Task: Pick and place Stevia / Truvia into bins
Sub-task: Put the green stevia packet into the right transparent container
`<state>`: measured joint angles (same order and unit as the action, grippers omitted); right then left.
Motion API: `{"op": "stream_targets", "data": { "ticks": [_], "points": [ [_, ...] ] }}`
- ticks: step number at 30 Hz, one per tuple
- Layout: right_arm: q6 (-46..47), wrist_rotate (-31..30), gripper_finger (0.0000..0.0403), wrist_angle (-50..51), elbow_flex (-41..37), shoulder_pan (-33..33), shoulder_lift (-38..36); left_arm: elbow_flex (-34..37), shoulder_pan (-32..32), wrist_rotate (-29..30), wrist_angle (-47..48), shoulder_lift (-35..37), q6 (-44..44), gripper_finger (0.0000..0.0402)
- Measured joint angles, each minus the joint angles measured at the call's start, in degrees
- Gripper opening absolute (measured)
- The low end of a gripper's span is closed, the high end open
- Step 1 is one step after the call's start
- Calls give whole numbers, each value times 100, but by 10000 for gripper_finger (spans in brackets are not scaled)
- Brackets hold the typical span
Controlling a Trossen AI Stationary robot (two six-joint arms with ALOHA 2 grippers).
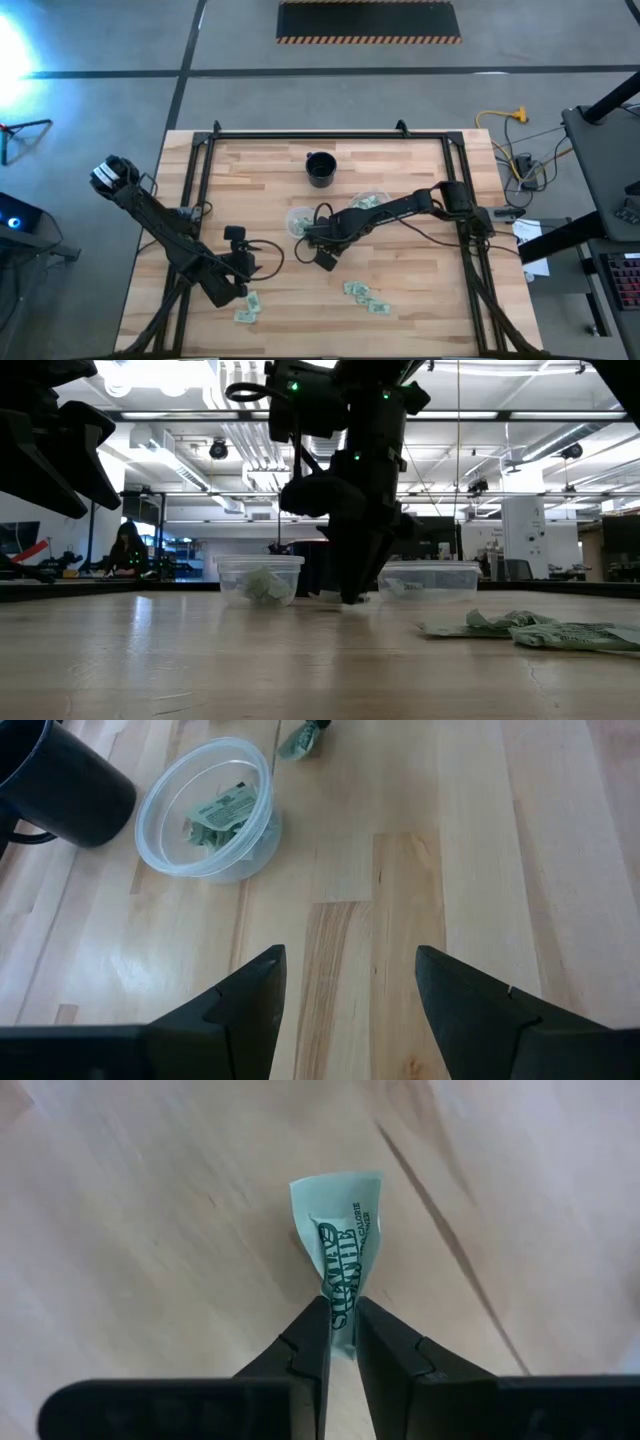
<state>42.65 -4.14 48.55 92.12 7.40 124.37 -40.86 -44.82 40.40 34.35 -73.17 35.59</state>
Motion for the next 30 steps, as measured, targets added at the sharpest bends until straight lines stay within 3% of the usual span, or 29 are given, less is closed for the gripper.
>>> {"op": "stream_targets", "data": {
  "ticks": [15,30],
  "points": [
    [-48,-78,38,687,2,90,-689,2,7,25,-3,0,0,208],
    [-152,-2064,38,2113,-42,44,-1607,2,20,244,-5,0,-35,208]
  ]
}}
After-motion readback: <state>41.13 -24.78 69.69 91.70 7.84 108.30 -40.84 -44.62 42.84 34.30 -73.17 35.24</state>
